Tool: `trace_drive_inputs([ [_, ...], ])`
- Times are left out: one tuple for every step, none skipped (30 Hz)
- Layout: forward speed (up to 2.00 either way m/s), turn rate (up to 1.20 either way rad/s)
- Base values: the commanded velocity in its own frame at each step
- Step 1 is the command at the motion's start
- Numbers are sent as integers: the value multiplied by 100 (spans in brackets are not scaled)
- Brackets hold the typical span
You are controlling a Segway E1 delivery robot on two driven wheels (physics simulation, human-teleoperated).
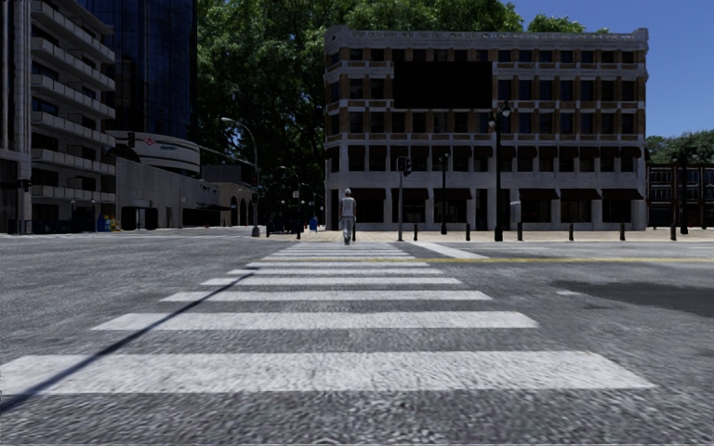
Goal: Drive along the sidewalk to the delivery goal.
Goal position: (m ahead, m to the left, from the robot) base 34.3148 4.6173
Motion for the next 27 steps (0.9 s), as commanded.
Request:
trace_drive_inputs([
  [196,0],
  [196,0],
  [196,0],
  [196,0],
  [196,0],
  [196,0],
  [196,0],
  [196,0],
  [196,0],
  [196,0],
  [196,0],
  [196,0],
  [196,0],
  [196,0],
  [196,0],
  [196,0],
  [196,0],
  [196,0],
  [196,0],
  [196,0],
  [196,0],
  [196,0],
  [196,0],
  [196,0],
  [196,0],
  [196,0],
  [196,0],
])
